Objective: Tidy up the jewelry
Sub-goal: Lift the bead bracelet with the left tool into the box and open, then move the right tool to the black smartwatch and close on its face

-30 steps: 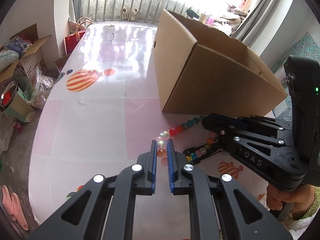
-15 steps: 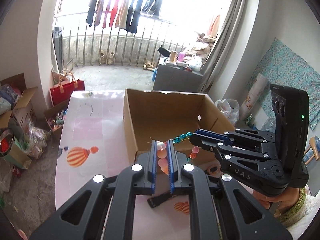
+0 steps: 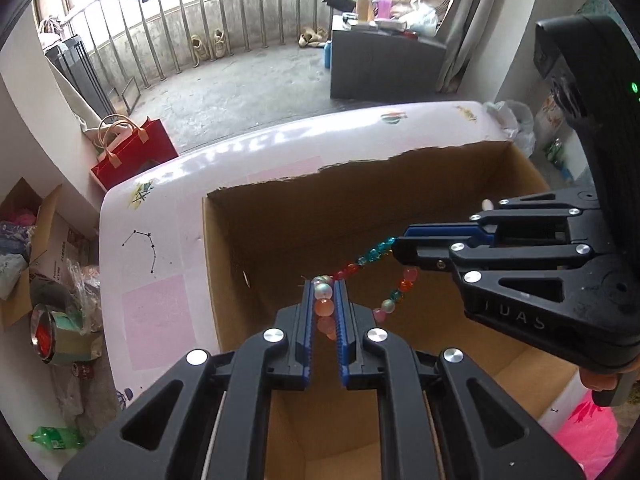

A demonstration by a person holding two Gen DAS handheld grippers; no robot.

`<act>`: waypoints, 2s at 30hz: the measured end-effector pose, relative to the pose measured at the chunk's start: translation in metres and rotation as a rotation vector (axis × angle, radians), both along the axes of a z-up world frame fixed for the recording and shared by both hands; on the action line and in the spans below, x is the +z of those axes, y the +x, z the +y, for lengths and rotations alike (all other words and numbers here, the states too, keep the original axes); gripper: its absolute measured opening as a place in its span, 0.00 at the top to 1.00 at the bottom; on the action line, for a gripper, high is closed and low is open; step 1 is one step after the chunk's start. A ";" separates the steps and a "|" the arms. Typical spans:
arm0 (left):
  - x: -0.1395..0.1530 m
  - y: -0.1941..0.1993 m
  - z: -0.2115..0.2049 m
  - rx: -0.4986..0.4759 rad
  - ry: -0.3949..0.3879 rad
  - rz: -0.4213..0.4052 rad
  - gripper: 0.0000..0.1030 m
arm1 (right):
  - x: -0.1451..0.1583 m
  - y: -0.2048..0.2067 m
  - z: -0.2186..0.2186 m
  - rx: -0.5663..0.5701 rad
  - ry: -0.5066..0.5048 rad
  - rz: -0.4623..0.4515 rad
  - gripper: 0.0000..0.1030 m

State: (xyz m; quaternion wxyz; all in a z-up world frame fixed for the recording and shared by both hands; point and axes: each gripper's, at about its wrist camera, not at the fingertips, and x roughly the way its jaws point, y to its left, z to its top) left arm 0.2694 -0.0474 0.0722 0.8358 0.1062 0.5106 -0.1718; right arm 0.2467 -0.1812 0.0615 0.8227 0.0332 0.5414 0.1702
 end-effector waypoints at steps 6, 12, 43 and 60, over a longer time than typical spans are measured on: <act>-0.028 0.038 -0.005 0.053 0.105 0.083 0.90 | -0.029 0.033 0.005 -0.001 0.023 0.108 0.92; -0.019 0.033 -0.006 0.060 0.091 0.045 0.89 | -0.027 0.030 0.003 -0.009 0.040 0.098 0.74; -0.060 -0.234 0.076 0.167 -0.289 -0.099 0.58 | -0.009 -0.259 -0.049 -0.256 0.059 -0.241 0.51; -0.097 -0.232 0.063 0.152 -0.124 -0.153 0.69 | -0.065 -0.244 -0.018 -0.146 -0.260 -0.248 0.91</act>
